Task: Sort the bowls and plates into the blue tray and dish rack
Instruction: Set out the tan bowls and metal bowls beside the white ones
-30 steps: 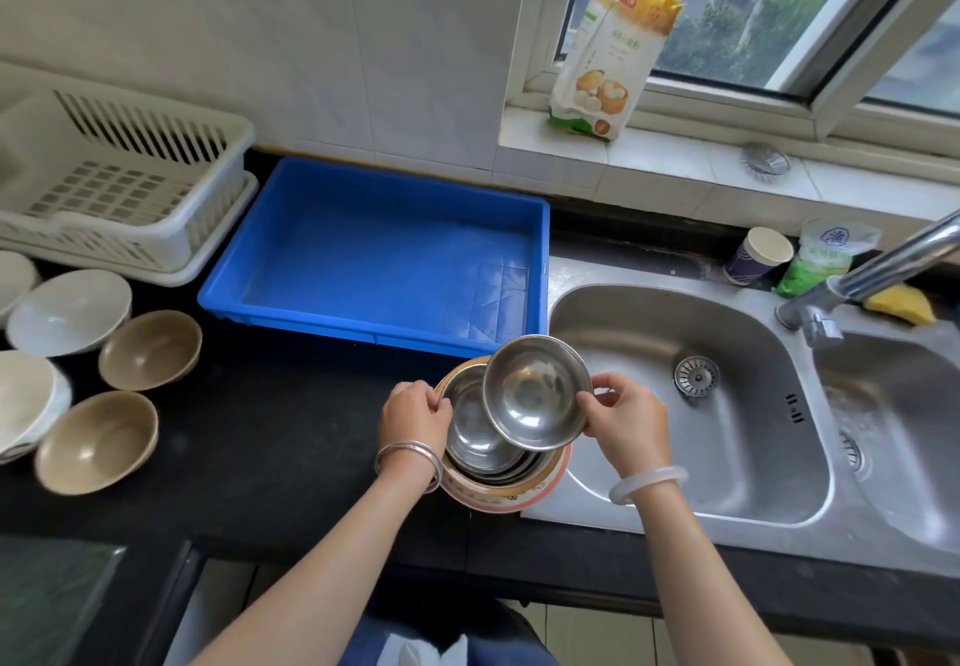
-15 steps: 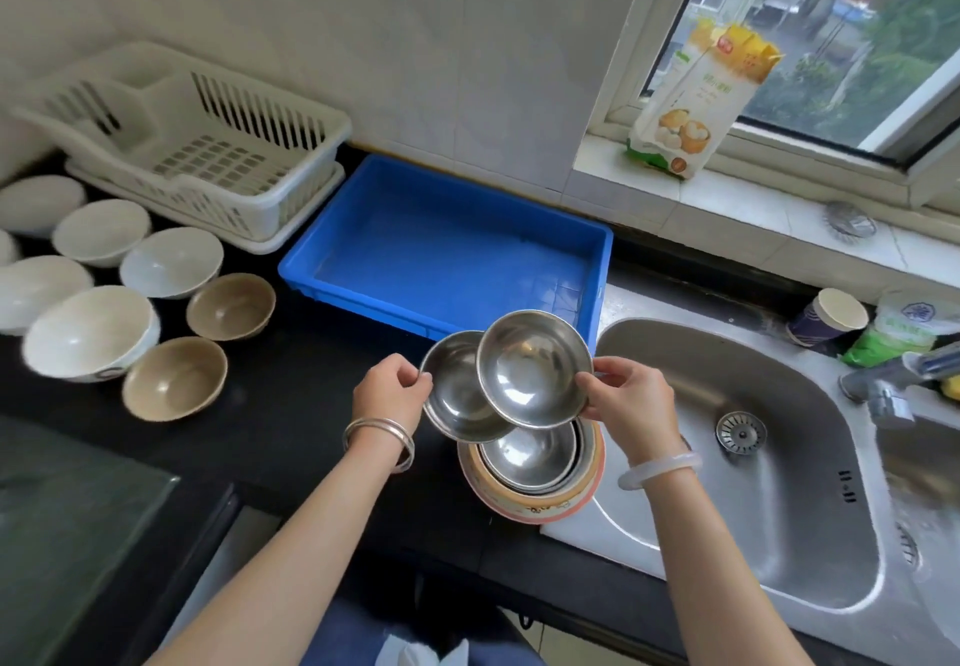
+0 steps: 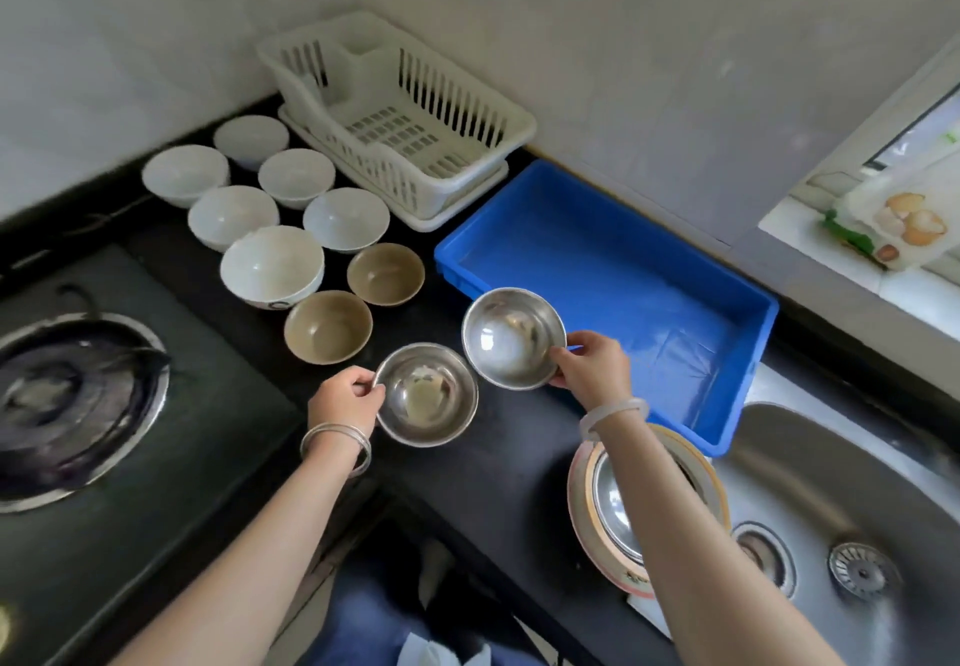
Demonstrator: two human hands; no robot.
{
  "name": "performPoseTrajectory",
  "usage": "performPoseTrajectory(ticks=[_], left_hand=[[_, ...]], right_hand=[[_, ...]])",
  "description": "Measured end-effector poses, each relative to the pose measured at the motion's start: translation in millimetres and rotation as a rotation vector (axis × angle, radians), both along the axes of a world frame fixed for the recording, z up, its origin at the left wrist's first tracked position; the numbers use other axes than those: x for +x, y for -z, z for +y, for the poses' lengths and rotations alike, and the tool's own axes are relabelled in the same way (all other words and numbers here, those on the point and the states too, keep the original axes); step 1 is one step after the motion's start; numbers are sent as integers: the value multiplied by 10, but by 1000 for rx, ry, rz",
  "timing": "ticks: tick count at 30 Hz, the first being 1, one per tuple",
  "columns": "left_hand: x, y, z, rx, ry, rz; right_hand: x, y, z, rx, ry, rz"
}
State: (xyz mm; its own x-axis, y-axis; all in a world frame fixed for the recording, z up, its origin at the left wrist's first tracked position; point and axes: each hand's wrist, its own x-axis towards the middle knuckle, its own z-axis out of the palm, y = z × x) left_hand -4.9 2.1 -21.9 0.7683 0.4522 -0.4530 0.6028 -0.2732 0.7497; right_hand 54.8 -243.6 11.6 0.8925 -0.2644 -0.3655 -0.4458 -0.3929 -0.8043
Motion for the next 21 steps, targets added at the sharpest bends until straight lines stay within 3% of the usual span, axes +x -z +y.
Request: performPoseTrajectory(ticks=[11, 21], left_hand=[[44, 349, 424, -29, -118, 79], [105, 402, 471, -61, -116, 104]], right_hand=[[389, 581, 678, -4, 25, 251], [510, 722, 880, 32, 76, 258]])
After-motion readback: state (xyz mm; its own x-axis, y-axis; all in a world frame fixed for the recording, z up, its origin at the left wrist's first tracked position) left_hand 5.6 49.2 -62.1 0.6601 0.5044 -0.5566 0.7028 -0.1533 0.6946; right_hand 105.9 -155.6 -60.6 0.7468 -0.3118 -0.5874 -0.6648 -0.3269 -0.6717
